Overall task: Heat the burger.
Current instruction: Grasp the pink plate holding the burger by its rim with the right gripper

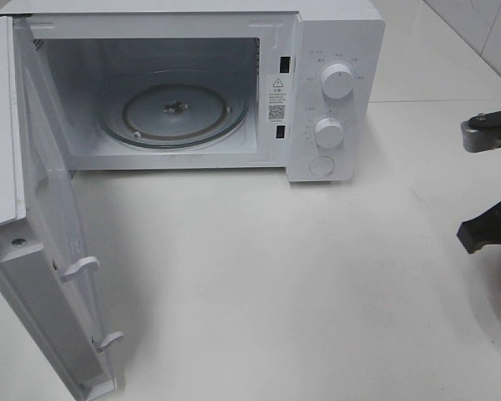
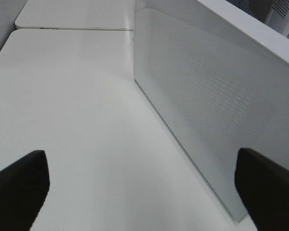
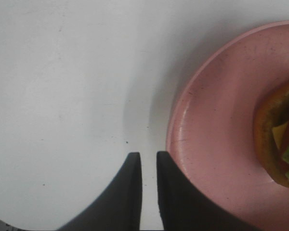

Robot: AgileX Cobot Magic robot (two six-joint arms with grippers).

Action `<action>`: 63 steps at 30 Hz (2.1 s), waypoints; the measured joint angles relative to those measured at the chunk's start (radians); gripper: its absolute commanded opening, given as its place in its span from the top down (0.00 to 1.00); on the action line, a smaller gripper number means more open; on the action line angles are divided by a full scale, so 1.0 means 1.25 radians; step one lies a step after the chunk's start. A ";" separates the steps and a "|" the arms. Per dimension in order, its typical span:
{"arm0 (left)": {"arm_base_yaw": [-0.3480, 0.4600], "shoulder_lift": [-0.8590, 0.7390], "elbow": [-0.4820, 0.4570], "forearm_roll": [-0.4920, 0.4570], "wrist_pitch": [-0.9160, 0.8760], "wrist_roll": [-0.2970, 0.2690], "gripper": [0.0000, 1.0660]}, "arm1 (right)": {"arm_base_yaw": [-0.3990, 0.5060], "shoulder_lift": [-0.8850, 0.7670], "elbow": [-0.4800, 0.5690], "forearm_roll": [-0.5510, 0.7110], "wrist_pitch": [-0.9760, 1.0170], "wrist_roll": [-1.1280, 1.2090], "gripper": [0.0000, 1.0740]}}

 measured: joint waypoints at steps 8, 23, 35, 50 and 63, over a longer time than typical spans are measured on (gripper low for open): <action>0.000 0.000 0.000 0.000 0.000 0.000 0.06 | -0.110 0.000 0.000 -0.034 0.004 0.000 0.88; 0.000 0.000 0.000 0.000 0.000 0.000 0.06 | -0.149 0.000 0.000 -0.035 -0.024 0.027 0.31; 0.000 0.000 0.000 0.000 0.000 0.000 0.06 | -0.149 0.014 0.000 -0.054 -0.064 0.027 0.09; 0.000 0.000 0.000 0.000 0.000 0.000 0.06 | -0.149 0.177 0.031 -0.060 -0.157 0.027 0.16; 0.000 0.000 0.000 0.000 0.000 0.000 0.06 | -0.158 0.263 0.034 -0.059 -0.183 0.027 0.28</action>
